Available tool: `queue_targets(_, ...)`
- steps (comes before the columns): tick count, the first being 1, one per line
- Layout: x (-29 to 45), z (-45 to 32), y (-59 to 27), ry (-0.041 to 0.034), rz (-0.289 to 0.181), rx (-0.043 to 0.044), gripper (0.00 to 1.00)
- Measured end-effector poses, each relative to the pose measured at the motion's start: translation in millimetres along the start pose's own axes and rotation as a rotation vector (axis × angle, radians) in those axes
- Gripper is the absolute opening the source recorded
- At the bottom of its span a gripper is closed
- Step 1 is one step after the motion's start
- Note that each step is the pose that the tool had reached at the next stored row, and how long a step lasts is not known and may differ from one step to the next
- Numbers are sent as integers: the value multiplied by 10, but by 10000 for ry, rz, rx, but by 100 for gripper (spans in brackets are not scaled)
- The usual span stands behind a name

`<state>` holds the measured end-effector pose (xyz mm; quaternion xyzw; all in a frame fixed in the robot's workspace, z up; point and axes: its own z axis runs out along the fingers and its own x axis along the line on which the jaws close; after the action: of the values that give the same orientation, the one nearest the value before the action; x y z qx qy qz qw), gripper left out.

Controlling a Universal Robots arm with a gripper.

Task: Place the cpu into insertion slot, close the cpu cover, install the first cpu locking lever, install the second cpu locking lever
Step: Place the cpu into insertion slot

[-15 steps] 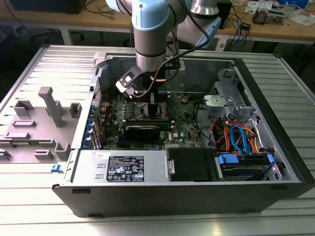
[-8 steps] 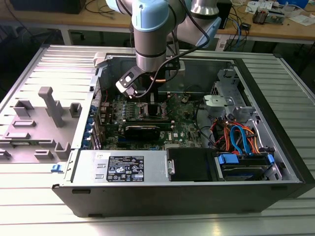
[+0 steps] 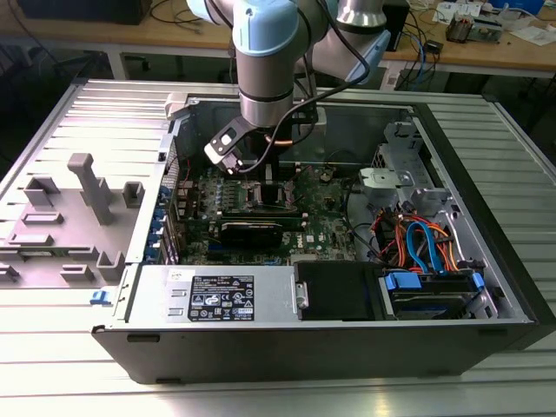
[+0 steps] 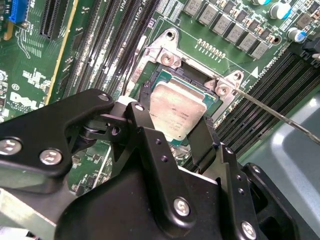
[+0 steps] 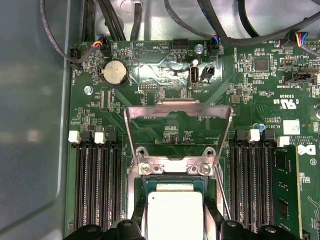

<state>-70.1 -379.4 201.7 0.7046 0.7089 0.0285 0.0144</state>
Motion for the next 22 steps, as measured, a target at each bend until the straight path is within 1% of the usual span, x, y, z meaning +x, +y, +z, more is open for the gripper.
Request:
queue_targets(2,1,-16,1,2,0,0,54)
queue_targets(5,0,-15,4,2,12,0,54)
queue_targets(13,-1,16,5,-3,54,0,54)
queue_targets(18,-6,19,6,2,57,-2,54)
queue_targets(22,-8,16,5,-17,59,1,54)
